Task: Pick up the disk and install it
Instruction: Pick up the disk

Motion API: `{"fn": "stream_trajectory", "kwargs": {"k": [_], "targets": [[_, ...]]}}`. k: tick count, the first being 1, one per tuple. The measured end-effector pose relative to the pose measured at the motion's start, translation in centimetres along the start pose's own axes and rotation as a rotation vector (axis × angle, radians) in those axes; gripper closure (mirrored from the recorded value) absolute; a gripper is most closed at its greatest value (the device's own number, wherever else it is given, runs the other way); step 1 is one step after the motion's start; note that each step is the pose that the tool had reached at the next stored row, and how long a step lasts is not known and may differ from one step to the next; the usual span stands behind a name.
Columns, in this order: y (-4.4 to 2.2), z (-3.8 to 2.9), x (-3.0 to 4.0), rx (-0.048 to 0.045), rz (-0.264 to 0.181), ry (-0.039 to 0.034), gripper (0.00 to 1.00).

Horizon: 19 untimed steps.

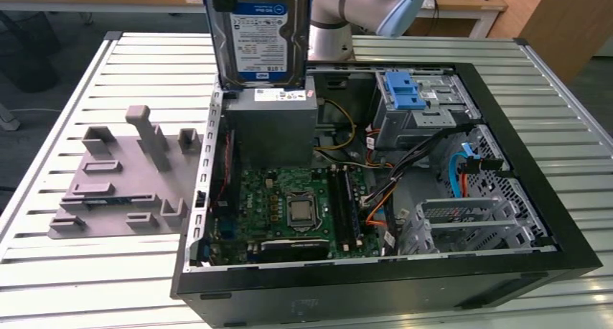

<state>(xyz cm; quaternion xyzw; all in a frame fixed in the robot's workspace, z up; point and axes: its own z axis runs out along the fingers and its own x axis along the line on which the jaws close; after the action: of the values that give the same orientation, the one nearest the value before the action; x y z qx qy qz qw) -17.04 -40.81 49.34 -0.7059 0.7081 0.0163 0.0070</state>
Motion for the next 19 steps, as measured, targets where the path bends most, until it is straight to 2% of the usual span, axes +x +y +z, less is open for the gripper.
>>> {"fn": "stream_trajectory", "kwargs": {"k": [19], "targets": [[-3.29, -0.04, -0.01, 0.0, 0.0, 0.0, 0.64]]}}
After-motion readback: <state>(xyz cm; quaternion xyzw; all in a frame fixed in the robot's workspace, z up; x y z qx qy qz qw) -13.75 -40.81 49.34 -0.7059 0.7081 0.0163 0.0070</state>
